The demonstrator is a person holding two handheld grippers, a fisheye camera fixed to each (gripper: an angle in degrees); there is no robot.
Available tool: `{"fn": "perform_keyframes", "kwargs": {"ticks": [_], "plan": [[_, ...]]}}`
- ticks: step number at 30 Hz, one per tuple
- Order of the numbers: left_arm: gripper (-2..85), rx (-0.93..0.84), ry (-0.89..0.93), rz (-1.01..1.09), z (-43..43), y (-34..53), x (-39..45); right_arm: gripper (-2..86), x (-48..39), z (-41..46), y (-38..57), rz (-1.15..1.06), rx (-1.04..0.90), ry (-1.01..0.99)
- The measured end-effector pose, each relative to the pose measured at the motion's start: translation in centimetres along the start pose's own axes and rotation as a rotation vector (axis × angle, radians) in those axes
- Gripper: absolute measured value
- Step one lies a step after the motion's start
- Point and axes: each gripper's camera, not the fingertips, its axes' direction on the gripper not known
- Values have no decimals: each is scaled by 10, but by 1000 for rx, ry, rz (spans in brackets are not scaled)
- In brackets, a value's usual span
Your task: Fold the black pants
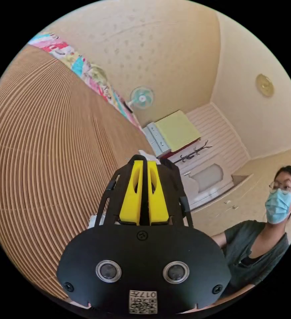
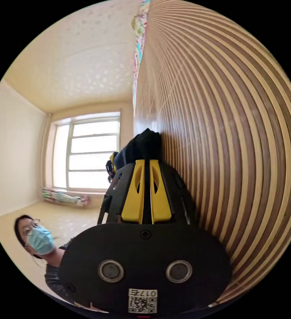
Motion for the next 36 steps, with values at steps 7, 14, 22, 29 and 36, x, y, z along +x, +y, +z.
{"fn": "perform_keyframes", "kwargs": {"ticks": [7,14,22,29,36], "plan": [[-2,70,-109,39,-18,2,-11,39,-14,6,-12,-96,-109,10],[60,109,-347,-92,-46,28,-14,95,-66,-2,39,-270,27,251],[100,-7,-383,16,-76,143,48,124,-48,22,156,-256,-128,290],[183,-37,-245,-458,-74,248,19,122,-28,16,191,-180,-36,196],[120,3,-2,-616,-63,258,-9,119,-36,-1,209,-180,10,166]]}}
